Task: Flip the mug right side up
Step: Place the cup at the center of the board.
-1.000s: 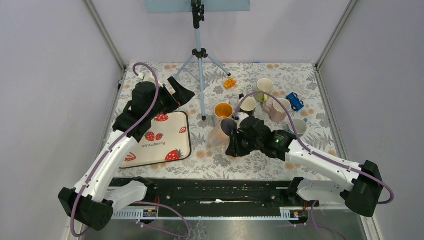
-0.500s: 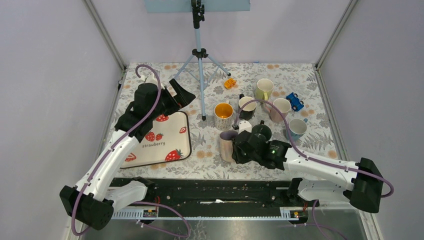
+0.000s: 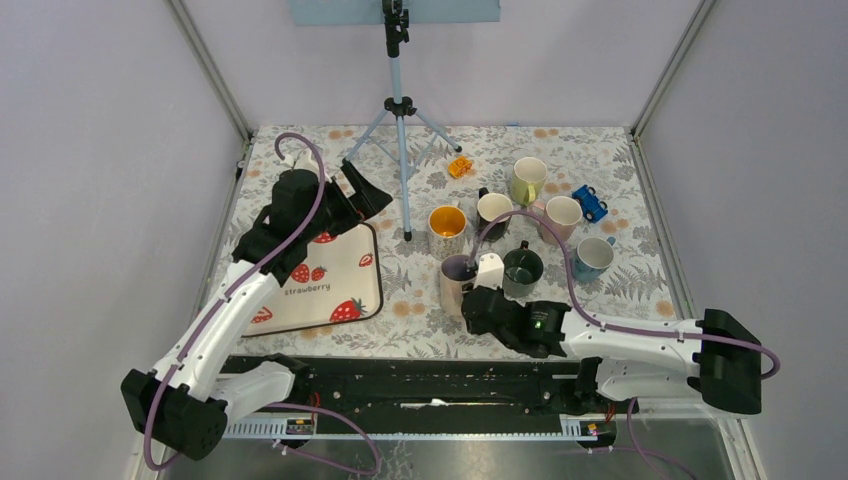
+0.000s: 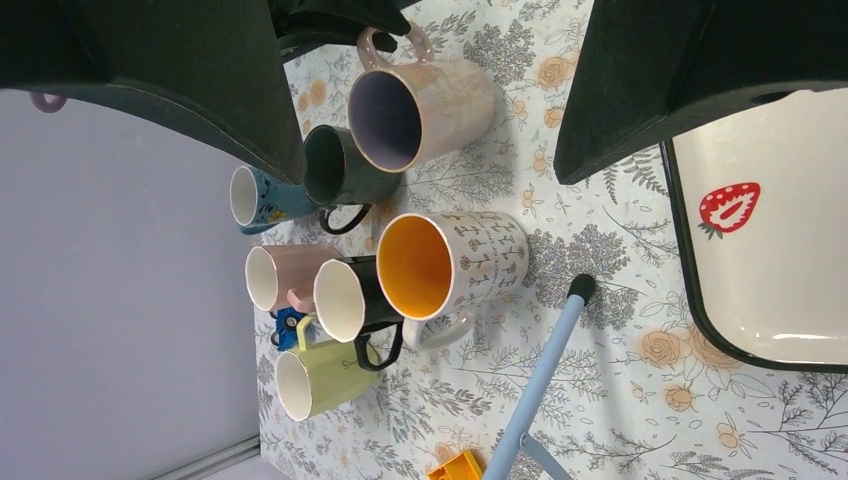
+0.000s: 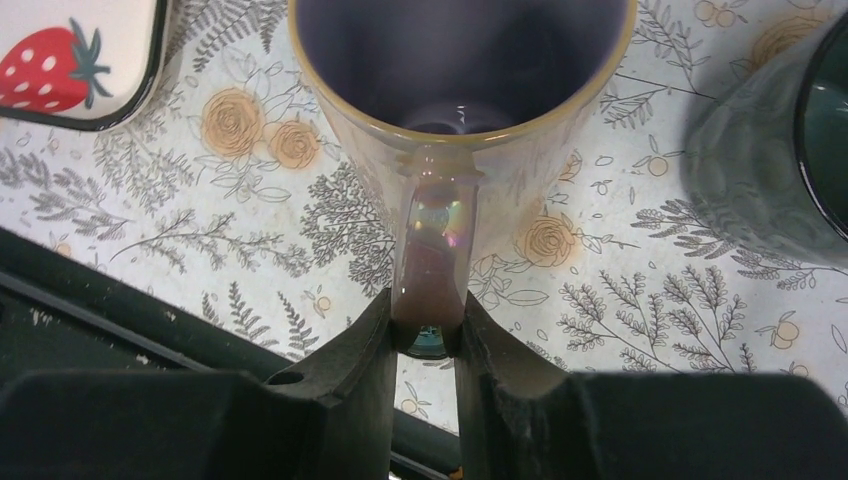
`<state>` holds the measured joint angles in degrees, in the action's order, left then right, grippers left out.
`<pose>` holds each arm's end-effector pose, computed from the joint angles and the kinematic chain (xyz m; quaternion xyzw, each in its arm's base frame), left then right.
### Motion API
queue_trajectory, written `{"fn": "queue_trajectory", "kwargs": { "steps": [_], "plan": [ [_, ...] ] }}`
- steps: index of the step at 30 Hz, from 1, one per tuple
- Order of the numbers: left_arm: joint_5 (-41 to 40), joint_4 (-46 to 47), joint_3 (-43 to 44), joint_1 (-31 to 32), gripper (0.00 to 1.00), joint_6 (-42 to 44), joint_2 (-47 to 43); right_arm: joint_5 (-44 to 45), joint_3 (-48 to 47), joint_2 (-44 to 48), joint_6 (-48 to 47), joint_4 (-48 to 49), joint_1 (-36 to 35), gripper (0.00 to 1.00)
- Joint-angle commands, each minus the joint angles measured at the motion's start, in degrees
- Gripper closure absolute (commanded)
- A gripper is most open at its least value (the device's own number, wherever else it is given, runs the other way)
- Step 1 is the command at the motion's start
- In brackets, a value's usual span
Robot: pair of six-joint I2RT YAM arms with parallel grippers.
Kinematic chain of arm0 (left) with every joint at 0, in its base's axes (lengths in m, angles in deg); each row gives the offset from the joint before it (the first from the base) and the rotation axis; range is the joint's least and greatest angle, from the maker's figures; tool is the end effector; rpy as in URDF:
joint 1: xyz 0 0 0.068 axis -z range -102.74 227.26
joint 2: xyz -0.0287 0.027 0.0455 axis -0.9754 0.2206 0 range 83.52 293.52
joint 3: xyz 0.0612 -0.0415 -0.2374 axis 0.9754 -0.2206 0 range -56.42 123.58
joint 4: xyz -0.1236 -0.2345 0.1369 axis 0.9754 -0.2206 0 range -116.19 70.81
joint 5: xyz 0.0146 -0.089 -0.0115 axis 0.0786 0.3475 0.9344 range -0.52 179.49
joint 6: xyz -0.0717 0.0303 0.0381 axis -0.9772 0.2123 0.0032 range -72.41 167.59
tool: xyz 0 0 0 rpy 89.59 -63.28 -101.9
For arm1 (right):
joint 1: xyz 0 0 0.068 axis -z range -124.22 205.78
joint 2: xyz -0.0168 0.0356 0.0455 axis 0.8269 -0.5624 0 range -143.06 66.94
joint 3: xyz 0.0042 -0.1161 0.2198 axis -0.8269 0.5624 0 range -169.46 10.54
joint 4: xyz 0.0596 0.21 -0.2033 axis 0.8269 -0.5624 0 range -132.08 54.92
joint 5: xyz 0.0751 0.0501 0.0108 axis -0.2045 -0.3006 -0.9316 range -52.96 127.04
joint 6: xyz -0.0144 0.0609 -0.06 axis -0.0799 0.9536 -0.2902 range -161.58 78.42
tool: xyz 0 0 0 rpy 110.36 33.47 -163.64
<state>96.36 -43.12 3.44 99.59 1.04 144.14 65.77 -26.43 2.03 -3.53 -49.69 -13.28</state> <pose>0.2962 -0.1316 0.3152 -0.1447 0.8285 -0.3462 0.4156 0.1422 0.2685 0.1543 -0.1409 0.8813 0.1786 0.4142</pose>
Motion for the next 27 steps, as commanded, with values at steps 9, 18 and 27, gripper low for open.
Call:
{"fn": "queue_trajectory", "kwargs": {
  "steps": [9, 18, 27],
  "plan": [
    [1.4, 2.5, -0.3, 0.1, 0.01, -0.1, 1.0, 10.9, 4.6, -4.2, 10.1, -4.3, -0.3, 1.00],
    [1.5, 2.4, -0.9, 0.1, 0.01, -0.3, 1.4, 13.0, 3.5, -7.5, 9.9, -3.0, -0.2, 1.00],
    [1.5, 2.0, -1.4, 0.1, 0.01, -0.4, 1.0, 14.2, -0.3, -13.0, 9.1, -5.3, 1.1, 1.00]
  ]
}}
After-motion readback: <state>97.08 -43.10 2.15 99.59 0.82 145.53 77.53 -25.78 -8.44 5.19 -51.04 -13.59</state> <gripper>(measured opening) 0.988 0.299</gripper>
